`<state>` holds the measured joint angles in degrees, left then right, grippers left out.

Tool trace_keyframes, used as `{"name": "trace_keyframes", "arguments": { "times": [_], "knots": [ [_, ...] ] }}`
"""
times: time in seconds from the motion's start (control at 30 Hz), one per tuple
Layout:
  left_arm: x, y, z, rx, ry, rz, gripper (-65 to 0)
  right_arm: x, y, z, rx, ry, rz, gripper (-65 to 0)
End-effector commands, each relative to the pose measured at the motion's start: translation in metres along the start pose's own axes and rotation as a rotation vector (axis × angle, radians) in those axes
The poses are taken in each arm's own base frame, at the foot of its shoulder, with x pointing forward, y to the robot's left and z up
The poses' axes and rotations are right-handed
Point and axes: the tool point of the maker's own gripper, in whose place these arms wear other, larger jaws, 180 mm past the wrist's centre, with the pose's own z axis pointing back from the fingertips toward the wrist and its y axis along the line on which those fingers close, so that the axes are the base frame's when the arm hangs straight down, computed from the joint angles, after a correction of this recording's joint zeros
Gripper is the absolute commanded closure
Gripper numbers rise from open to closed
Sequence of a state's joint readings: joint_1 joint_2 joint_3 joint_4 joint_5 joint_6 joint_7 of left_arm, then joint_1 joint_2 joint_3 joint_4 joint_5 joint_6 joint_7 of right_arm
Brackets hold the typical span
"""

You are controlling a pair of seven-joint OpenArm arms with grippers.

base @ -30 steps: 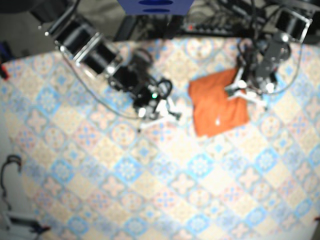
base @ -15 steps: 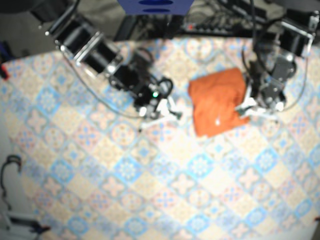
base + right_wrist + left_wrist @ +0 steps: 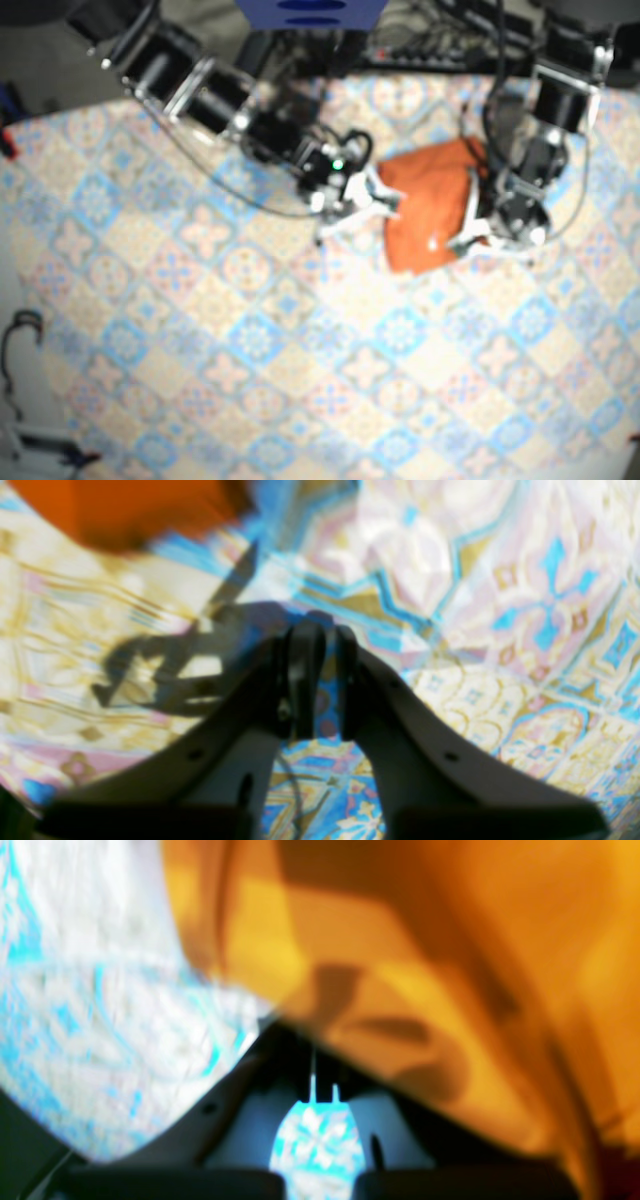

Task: Fold the T-shirt properly
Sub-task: 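Press the square's sides with both grippers to square its shape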

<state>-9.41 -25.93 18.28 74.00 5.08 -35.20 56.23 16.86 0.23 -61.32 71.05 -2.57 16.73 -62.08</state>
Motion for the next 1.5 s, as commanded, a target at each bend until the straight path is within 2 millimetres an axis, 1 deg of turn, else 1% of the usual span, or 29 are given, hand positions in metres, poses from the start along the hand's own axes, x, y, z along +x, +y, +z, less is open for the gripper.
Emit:
{"name": "trace_keyframes", "arguments": {
  "times": [0.0, 0.07, 0.17, 0.37, 0.43, 0.5, 0.6, 0.67, 0.73, 0.83, 1.0, 1.1, 1.2, 1.33, 1.37, 1.4, 1.47],
  "knots": [
    [0.006, 0.016, 0.006, 0.036, -0.016, 0.010, 0.0, 0.021, -0.006, 0.008, -0.020, -0.050, 0.019, -7.5],
    [0.007, 0.013, 0.004, 0.028, -0.016, 0.014, 0.0, 0.029, 0.002, 0.010, -0.012, -0.060, 0.044, -7.5],
    [0.016, 0.007, 0.002, 0.015, -0.034, 0.018, 0.0, 0.040, 0.012, 0.011, -0.001, -0.075, 0.068, -7.5],
    [0.018, 0.005, 0.002, 0.013, -0.038, 0.019, 0.0, 0.045, 0.014, 0.013, 0.000, -0.085, 0.078, -7.5],
    [0.019, 0.007, 0.003, 0.015, -0.039, 0.019, 0.0, 0.046, 0.018, 0.013, 0.004, -0.086, 0.090, -7.5],
    [0.023, 0.012, 0.005, 0.025, -0.047, 0.020, 0.0, 0.048, 0.023, 0.012, 0.008, -0.086, 0.111, -7.5],
    [0.025, 0.015, 0.006, 0.030, -0.051, 0.023, 0.0, 0.052, 0.033, 0.013, 0.015, -0.090, 0.150, -7.5],
    [0.033, 0.021, 0.009, 0.041, -0.067, 0.025, 0.0, 0.061, 0.042, 0.015, 0.023, -0.104, 0.176, -7.5],
    [0.043, 0.022, 0.011, 0.042, -0.086, 0.028, 0.0, 0.065, 0.046, 0.016, 0.027, -0.109, 0.187, -7.5],
    [0.044, 0.021, 0.011, 0.041, -0.087, 0.028, 0.0, 0.070, 0.049, 0.017, 0.032, -0.117, 0.188, -7.5],
    [0.043, 0.017, 0.009, 0.033, -0.085, 0.025, 0.0, 0.069, 0.047, 0.016, 0.030, -0.114, 0.180, -7.5],
    [0.034, 0.009, 0.005, 0.020, -0.068, 0.021, 0.0, 0.058, 0.042, 0.012, 0.024, -0.094, 0.177, -7.7],
    [0.018, 0.012, 0.004, 0.025, -0.040, 0.020, 0.0, 0.045, 0.036, 0.009, 0.016, -0.069, 0.176, -7.8],
    [0.012, 0.017, 0.006, 0.036, -0.046, 0.014, 0.0, 0.030, 0.031, 0.005, 0.009, -0.043, 0.172, -7.9],
    [0.005, 0.016, 0.005, 0.035, -0.036, 0.012, 0.0, 0.029, 0.030, 0.005, 0.008, -0.042, 0.168, -7.9],
    [0.001, 0.016, 0.004, 0.035, -0.030, 0.010, 0.0, 0.029, 0.027, 0.005, 0.006, -0.043, 0.157, -7.9],
    [-0.002, 0.017, 0.004, 0.037, -0.023, 0.009, 0.0, 0.022, 0.020, 0.004, 0.002, -0.033, 0.129, -7.9]
  ]
}}
